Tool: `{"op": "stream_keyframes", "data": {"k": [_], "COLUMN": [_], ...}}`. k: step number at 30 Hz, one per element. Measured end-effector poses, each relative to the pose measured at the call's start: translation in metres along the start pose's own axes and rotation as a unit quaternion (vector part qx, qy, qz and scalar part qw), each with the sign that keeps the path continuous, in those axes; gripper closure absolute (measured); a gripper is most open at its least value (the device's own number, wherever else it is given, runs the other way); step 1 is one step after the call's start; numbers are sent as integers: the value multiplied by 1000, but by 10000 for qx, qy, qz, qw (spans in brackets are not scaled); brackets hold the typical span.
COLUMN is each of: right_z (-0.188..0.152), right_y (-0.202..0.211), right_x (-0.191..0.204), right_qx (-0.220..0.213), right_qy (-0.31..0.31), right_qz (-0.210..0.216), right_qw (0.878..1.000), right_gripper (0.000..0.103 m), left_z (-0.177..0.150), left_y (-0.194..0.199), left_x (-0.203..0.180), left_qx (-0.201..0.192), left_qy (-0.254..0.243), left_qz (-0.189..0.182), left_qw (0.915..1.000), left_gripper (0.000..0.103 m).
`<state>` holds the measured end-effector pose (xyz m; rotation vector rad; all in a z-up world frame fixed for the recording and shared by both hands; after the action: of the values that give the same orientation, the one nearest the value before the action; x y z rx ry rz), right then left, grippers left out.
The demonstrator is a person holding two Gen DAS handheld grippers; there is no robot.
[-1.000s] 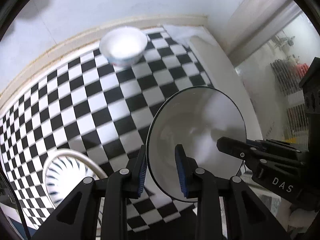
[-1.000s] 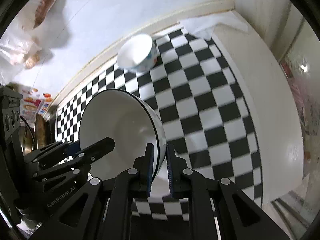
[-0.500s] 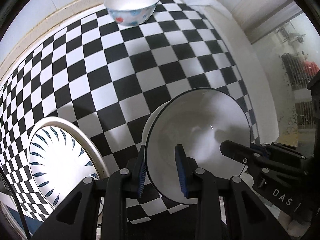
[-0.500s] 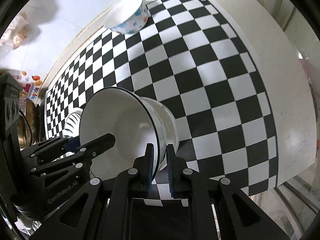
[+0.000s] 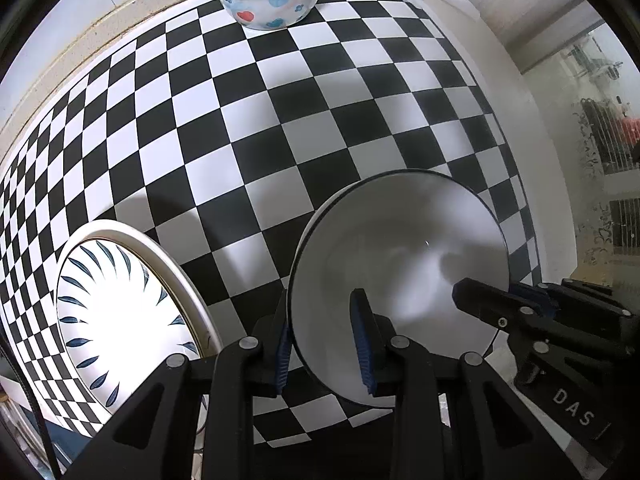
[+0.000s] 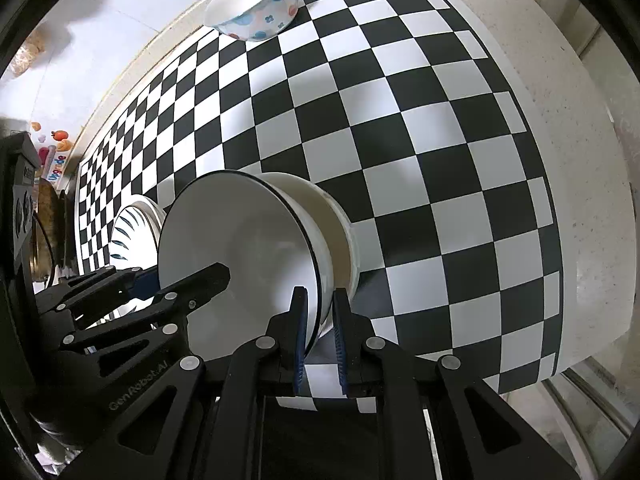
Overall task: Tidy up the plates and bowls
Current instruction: 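Lower the held bowl into the other white bowl and grip both rims, then lift the nested white bowls with both grippers toward the blue-flower bowl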
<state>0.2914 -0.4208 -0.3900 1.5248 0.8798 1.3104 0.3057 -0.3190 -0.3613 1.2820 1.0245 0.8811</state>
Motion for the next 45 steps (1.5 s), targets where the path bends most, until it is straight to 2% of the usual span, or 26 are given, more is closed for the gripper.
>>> {"op": "stream_keyframes", "data": {"k": [5,14,19,24,25,27,28,29,35,40,45], "right_z": [4,2,3,14,21,37,48,57,132,198,250], "right_y": [1,1,2,27,35,49,57,62,73,62,45], "right_x": [-1,-3,-3,-3,-2,1,3,6,14,21,29], "right_qx": [16,104,163,-5,-93,-279,-388,-467,-682,-723,-637], "right_qy": [67,126,138,104,116,144,168,185,192,143,182], "right_qz": [-170,-133,-60,131,183,278,331,379,520,549,503], "right_qw": [9998,9998,9998,9999,9997,9991,9986,9980,9961,9958,9965], "right_gripper": [87,87,87,87,85,71,57,50,49,49,49], "left_z": [2,3,3,21,29,44,55,64,127,174,205], "left_y": [-2,-1,5,48,56,68,73,76,74,56,41], "left_x": [1,0,1,15,21,30,36,41,76,95,98], "left_qx": [25,-8,54,-388,-494,-627,-686,-720,-783,-672,-577], "left_qy": [22,2,41,222,304,470,565,616,979,1166,1262], "left_qz": [35,75,-35,-116,-107,-153,-190,-196,-61,-18,-1], "left_qw": [10000,10000,10000,9989,9983,9968,9959,9953,9921,9909,9903], "left_gripper": [79,79,79,77,77,77,76,73,73,73,73]}}
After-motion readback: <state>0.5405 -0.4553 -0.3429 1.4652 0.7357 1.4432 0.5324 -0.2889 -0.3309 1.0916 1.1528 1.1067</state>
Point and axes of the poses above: each gripper's, at about its wrist camera, not at the fingertips, and y roughly against the way its jaws point, x to its left, z to its top, the point moved 10 cm from there along -y, roughly the way its jaws point, and after that the axes turned 1 degree about z, right-handed, at the moved point
